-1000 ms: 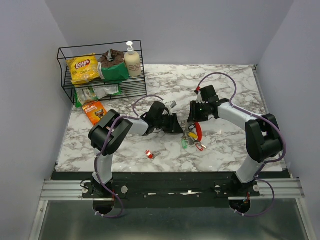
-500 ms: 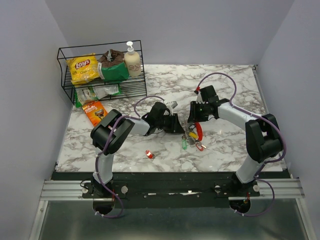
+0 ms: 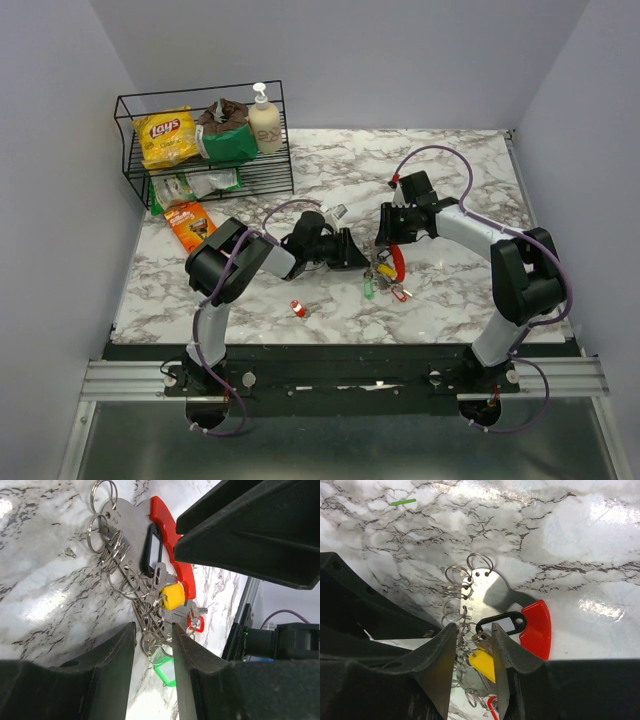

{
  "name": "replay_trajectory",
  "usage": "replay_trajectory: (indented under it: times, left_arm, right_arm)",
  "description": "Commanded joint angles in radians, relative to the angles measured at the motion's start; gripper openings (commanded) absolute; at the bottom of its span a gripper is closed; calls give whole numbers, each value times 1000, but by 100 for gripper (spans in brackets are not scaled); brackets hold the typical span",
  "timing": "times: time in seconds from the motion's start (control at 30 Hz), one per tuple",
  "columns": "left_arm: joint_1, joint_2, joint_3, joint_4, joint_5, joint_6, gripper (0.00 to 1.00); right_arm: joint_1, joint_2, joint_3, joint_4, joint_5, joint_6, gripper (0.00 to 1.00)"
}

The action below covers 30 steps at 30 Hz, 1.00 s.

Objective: Put the keys on the keyring

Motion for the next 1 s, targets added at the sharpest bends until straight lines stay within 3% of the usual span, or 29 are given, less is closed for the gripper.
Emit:
replay_trajectory:
  times: [0.0,0.27,0.47,0.97]
  left_arm:
    - [5,14,-12,60,5,-47,41]
    - [5,-13,-23,33,-44,-21,39]
    - [5,-52,-1,-46,-92,39,49]
    - [-6,-30,85,-131,-89,126,43]
  right_arm:
    - [-4,-3,-8,9,-16,-12,42]
    - [-5,2,-4,9,-24,-15,43]
    - [-4,-1,-7,10,-21,-15,43]
    - [-4,0,-4,6,8,-16,43]
